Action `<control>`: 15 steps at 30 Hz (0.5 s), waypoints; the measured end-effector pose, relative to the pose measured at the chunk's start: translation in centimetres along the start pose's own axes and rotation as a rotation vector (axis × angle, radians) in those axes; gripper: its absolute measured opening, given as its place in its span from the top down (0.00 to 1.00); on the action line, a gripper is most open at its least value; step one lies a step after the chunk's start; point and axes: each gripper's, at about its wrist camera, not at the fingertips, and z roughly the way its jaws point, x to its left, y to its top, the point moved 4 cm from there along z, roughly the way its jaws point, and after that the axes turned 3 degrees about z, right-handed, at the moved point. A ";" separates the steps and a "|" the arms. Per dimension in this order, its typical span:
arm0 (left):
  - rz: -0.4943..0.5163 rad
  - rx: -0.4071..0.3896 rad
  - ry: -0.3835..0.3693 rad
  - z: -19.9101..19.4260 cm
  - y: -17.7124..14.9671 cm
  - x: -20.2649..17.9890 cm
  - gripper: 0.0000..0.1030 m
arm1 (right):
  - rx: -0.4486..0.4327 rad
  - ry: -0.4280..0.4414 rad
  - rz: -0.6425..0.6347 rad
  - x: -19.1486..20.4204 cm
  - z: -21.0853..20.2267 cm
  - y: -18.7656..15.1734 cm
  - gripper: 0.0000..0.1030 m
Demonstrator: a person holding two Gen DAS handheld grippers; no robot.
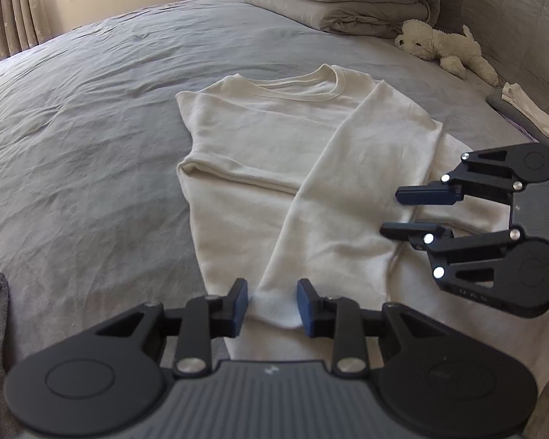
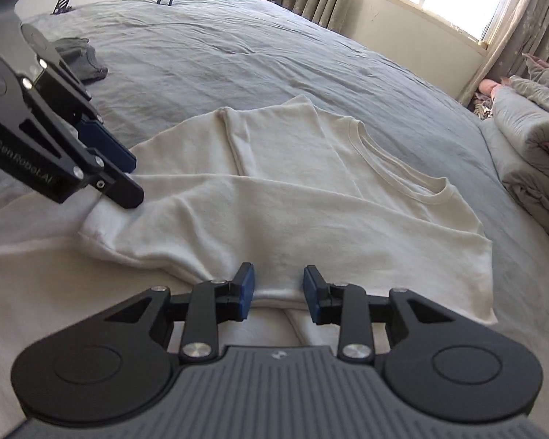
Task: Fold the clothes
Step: 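Bring both grippers together over the folded sleeve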
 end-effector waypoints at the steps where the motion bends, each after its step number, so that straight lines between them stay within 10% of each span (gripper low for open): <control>1: 0.000 -0.001 0.000 -0.1 -0.1 0.0 0.70 | 0.012 -0.012 0.000 0.2 -0.3 0.0 0.67; 10: -0.033 0.004 -0.021 -0.7 -0.4 0.6 0.67 | -0.128 0.094 0.276 1.6 -1.7 2.2 0.66; 15: -0.080 0.000 -0.017 -1.0 -0.6 1.6 0.67 | -0.023 0.149 0.120 4.4 -0.6 1.4 0.66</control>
